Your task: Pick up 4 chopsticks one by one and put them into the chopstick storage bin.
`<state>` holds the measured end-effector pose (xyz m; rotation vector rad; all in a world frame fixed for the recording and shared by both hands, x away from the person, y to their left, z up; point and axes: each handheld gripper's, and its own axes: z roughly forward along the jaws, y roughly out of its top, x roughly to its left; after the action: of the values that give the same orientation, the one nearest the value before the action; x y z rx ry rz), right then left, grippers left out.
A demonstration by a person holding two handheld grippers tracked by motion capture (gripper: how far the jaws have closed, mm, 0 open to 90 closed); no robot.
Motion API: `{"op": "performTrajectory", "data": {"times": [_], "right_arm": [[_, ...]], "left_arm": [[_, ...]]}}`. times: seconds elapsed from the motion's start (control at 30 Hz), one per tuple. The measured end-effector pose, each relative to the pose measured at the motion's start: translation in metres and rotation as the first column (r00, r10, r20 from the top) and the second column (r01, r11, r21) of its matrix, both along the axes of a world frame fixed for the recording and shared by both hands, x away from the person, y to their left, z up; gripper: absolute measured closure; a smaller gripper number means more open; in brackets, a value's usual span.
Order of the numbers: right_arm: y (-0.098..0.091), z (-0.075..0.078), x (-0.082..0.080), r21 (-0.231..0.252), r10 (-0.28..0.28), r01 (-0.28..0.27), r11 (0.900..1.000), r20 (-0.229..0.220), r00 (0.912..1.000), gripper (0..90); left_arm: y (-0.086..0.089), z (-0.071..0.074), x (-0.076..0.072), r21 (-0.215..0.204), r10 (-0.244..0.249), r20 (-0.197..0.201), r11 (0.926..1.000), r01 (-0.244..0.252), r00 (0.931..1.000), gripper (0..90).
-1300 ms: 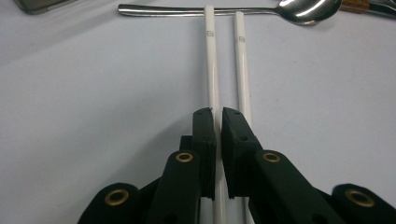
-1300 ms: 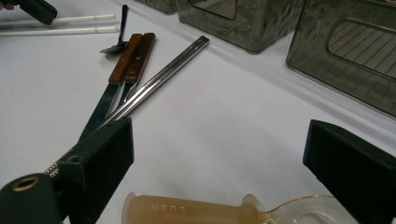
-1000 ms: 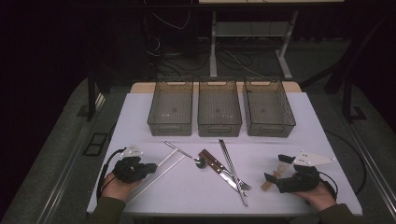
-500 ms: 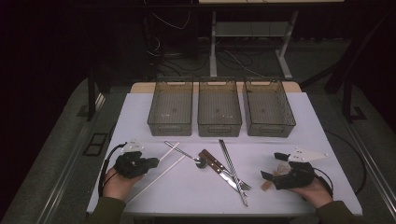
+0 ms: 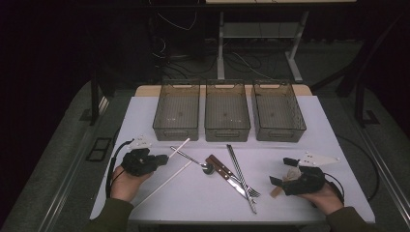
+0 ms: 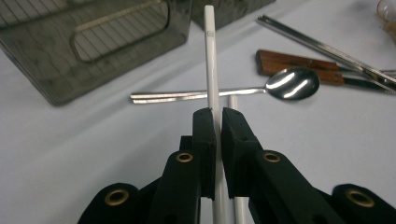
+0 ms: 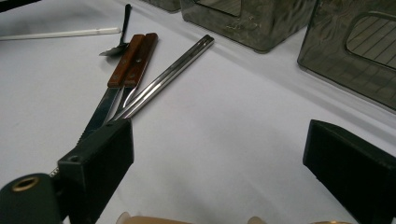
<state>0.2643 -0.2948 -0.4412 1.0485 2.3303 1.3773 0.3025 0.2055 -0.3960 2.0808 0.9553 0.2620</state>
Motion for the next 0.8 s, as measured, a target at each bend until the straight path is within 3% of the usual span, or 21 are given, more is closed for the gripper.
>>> {"op": "performTrajectory", "data": {"times": [0.5,0.8], "right_arm": [[-0.001,0.000,0.000,-0.003,-0.009,0.009,1.0000,-0.001,1.0000,8.7],[-0.001,0.000,-0.001,0.002,-0.010,0.010,0.9999,-0.007,0.9999,8.8]], "left_arm": [[-0.005,0.021,0.027,-0.051,0.024,0.052,0.9985,-0.021,0.9984,84.4],[-0.011,0.033,0.048,-0.059,0.040,0.066,0.9976,-0.036,0.9970,84.4]]}}
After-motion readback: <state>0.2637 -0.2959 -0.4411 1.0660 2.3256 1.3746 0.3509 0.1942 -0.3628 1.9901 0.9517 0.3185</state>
